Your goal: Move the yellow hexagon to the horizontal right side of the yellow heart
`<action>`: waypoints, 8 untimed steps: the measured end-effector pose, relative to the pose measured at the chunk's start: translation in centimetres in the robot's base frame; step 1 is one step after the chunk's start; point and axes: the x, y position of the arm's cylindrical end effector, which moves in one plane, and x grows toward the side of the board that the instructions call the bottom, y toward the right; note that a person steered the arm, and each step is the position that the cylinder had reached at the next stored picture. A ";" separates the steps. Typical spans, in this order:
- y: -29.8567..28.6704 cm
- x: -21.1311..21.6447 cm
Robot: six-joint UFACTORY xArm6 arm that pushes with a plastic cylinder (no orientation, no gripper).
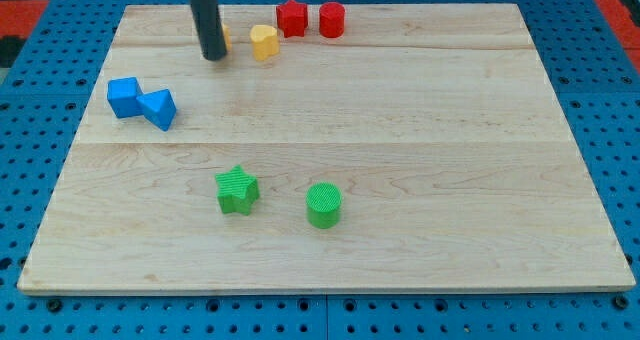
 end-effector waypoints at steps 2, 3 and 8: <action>-4.8 -5.4; -4.9 -7.9; -6.0 -3.7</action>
